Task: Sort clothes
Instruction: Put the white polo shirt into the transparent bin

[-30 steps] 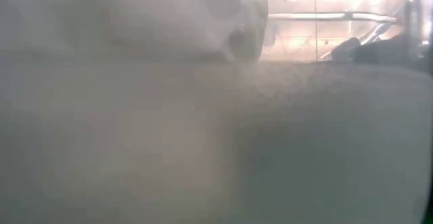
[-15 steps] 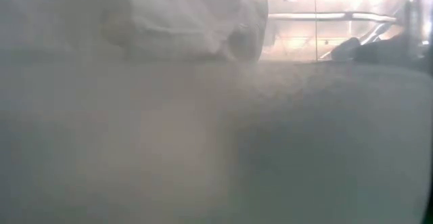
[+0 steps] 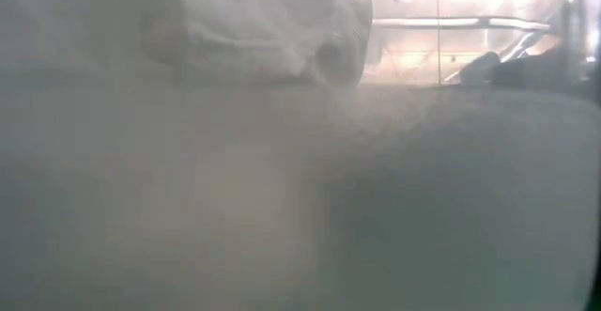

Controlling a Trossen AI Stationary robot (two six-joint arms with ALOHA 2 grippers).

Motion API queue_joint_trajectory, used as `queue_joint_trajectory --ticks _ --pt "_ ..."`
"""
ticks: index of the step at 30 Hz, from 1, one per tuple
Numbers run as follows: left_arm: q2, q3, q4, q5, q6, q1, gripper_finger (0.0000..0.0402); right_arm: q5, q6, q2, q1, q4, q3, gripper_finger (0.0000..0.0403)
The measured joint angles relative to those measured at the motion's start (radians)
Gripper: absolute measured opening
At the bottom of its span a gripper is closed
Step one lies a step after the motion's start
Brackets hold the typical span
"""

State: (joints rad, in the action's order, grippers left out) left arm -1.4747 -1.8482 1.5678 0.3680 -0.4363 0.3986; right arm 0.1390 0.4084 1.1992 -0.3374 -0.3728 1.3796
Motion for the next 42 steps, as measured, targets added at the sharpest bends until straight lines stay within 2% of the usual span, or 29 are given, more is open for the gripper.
queue_joint_trajectory --ticks 8,14,38,42 --pt "0.136 0.254 -0.138 -0.048 -0.072 -0.008 0.0232 0.000 0.000 0.000 0.000 -0.029 0.000 0.0329" --pt "0.205 0.358 -0.222 -0.055 -0.104 -0.008 0.0212 0.000 0.000 0.000 0.000 -0.040 0.000 0.0318" --pt "0.223 0.368 -0.252 -0.013 -0.089 -0.008 0.0009 -0.009 0.000 0.000 0.000 -0.040 0.000 0.0311" --pt "0.222 0.351 -0.250 -0.013 -0.097 -0.008 0.0004 -0.009 0.000 0.000 0.000 -0.041 0.000 0.0304"
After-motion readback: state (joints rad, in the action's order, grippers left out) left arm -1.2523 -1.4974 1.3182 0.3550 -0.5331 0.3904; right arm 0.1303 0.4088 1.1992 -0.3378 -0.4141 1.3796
